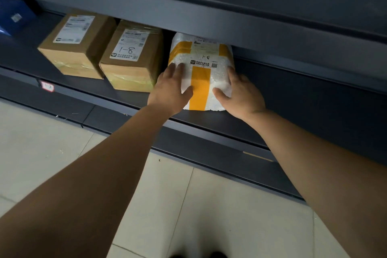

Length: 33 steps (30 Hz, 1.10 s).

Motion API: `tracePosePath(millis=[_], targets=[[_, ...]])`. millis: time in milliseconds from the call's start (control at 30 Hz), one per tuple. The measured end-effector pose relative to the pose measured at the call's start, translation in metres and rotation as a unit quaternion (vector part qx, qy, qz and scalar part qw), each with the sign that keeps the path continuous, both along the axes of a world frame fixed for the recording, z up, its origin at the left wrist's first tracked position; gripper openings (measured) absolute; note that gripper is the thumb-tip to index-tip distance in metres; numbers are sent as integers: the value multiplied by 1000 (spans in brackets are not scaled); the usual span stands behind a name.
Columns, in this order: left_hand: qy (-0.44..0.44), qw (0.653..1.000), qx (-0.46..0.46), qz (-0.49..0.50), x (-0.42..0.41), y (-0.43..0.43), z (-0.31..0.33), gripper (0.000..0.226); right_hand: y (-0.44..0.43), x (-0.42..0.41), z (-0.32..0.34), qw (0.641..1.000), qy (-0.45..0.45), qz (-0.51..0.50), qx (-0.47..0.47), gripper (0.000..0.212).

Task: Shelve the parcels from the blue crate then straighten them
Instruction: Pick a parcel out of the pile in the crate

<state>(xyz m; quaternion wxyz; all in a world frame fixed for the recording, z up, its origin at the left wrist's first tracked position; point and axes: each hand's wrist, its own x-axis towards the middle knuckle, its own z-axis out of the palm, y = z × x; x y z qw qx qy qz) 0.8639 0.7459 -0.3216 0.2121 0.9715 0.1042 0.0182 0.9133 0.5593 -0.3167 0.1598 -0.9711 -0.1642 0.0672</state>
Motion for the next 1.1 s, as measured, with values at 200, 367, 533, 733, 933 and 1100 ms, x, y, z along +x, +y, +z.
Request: tracePosePath(millis=[200,367,533,733,933,1100], targets=[[38,989,140,-16,-29,-15,10,73,-20,-28,4,996,-15,6,-90,76],[83,980,174,-42,-65,-41,24,69,-53,-66,19,990,-6,7,-144,73],[110,970,188,-106,-102,-70,44,71,-88,-116,38,987,-2,-11,-162,69],[131,950,205,-197,-146,-110,84,74,-137,-194,81,980,22,-74,-183,68],[81,921,217,-314,-191,-175,144,70,-199,-290,150,962,56,-184,-194,68],[48,885,220,-407,-235,-248,193,65,-258,-375,207,936,78,-285,-193,72]])
